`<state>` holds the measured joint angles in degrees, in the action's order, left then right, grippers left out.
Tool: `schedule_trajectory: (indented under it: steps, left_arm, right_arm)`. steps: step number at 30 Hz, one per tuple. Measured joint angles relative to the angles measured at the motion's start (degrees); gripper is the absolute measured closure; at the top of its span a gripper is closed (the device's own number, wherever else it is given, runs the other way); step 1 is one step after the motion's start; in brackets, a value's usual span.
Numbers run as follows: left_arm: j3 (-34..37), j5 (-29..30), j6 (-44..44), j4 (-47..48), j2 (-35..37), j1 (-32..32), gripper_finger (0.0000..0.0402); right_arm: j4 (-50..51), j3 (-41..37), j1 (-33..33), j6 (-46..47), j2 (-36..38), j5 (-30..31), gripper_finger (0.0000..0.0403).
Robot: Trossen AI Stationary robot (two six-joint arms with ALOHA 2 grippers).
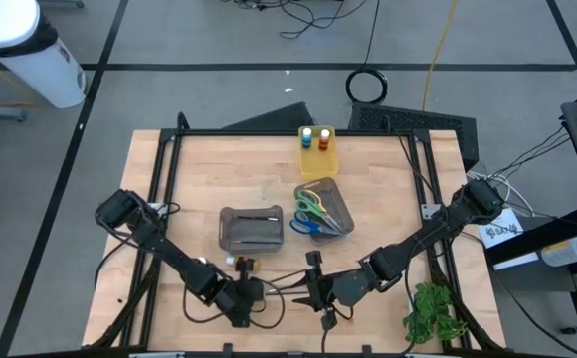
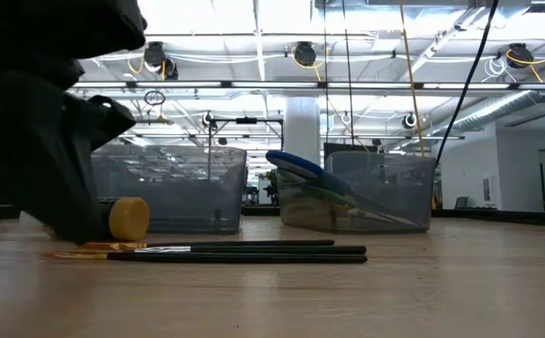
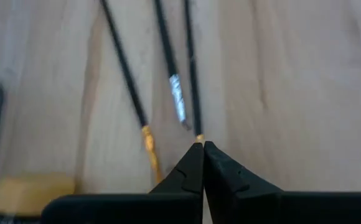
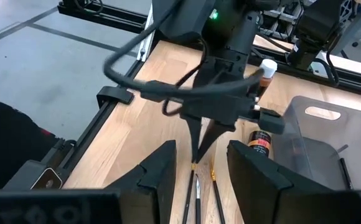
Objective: Pick & Place Paint Supplies
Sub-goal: Put the bottom gold paint brush into the left black bin
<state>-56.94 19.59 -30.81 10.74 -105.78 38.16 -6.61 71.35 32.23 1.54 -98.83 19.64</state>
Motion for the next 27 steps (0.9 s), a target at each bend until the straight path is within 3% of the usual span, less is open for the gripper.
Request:
schedule_trajectory:
  steps: [27]
  left_arm:
    - [0.2, -1.1, -4.3, 2.8, 0.0, -0.6, 0.0389]
  right_arm:
    - [0.0, 0.0, 0.0, 0.4, 0.0, 0.0, 0.0273]
